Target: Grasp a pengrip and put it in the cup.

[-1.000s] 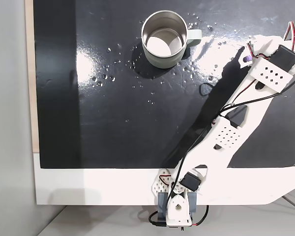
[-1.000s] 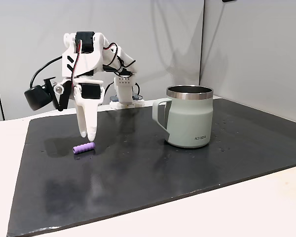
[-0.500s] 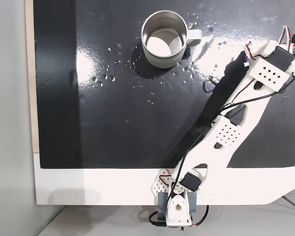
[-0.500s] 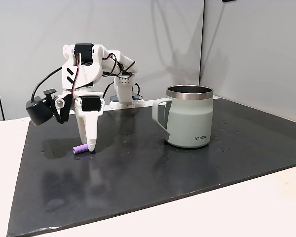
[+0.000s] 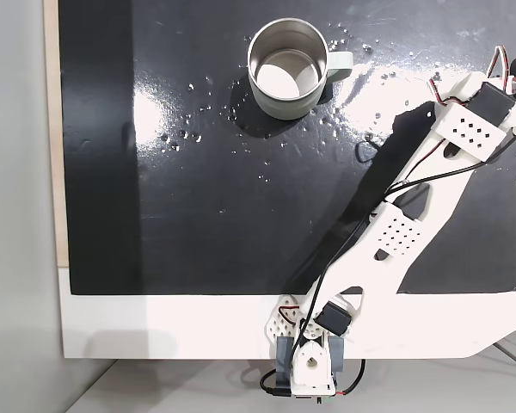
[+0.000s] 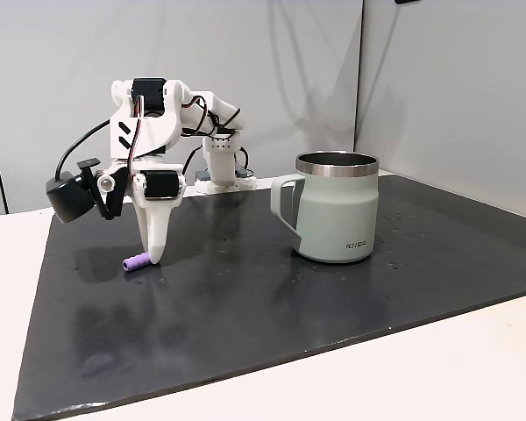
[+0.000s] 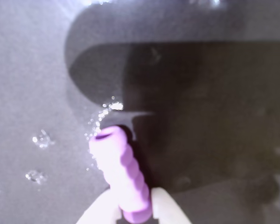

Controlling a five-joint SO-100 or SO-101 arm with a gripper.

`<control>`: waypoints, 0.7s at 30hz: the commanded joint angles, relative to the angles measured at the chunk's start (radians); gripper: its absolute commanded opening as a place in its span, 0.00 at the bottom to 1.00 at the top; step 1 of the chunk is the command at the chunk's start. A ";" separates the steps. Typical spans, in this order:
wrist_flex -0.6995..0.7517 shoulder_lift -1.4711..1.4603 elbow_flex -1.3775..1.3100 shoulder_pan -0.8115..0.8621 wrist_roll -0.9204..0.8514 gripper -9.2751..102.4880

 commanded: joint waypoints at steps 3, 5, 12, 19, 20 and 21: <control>0.058 0.031 -0.121 -0.002 0.008 0.08; 0.100 0.078 -0.121 -0.018 0.031 0.08; 0.124 0.322 0.032 -0.069 0.098 0.08; 0.124 0.548 0.149 -0.117 0.126 0.08; 0.124 0.575 0.156 -0.126 0.129 0.08; 0.124 0.600 0.166 -0.138 0.132 0.08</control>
